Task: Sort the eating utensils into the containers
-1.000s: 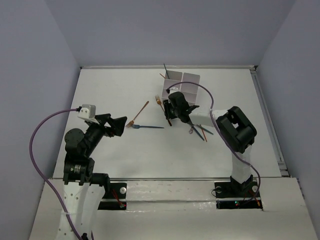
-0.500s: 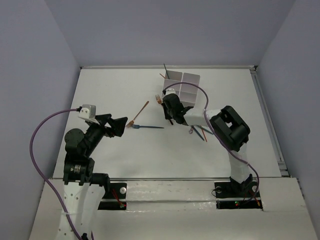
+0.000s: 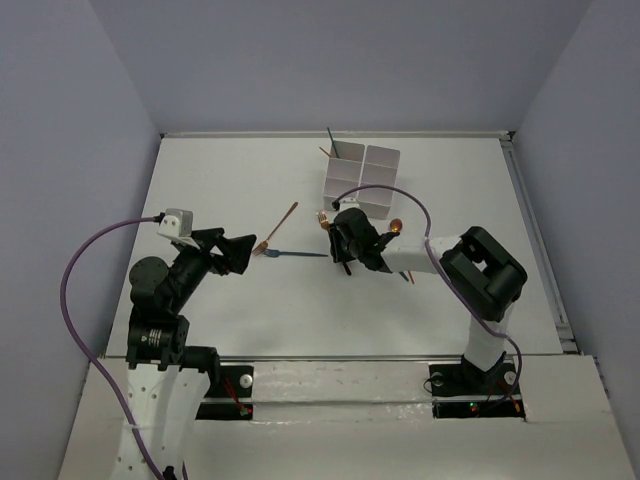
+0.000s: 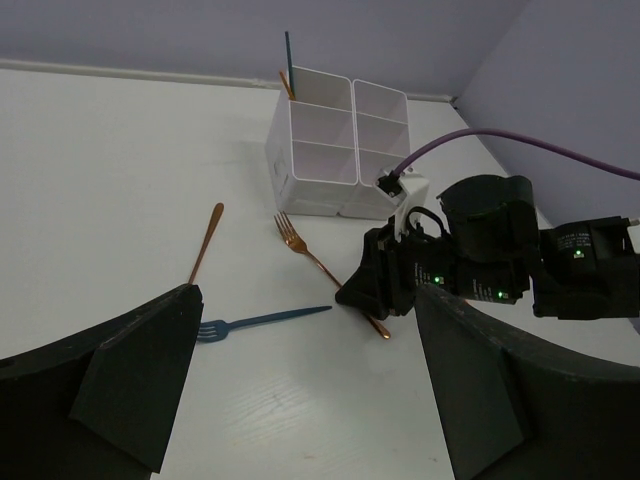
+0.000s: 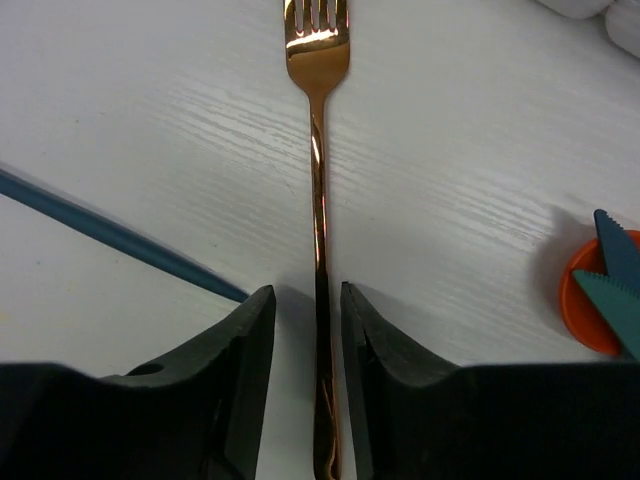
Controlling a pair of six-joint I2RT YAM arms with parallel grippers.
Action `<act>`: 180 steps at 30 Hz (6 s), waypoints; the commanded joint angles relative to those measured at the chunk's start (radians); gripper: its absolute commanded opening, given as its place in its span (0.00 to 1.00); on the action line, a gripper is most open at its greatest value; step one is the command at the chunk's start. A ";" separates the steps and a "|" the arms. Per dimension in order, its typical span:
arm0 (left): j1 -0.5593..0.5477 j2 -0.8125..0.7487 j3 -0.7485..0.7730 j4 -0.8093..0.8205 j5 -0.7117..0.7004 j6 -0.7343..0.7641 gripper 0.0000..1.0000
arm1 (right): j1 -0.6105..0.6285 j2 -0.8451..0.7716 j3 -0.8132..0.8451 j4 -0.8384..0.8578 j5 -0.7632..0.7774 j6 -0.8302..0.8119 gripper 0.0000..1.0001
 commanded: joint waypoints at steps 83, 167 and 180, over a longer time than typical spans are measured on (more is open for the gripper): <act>0.023 0.060 0.005 0.051 0.014 -0.003 0.99 | -0.416 0.244 0.298 1.191 0.023 -0.452 0.10; 0.032 0.005 0.013 0.002 -0.133 -0.049 0.99 | 0.008 -0.037 0.456 -0.036 -0.253 -0.532 0.07; 0.032 0.030 0.016 -0.004 -0.124 -0.044 0.99 | -0.302 -0.062 0.290 0.831 0.052 -0.482 0.07</act>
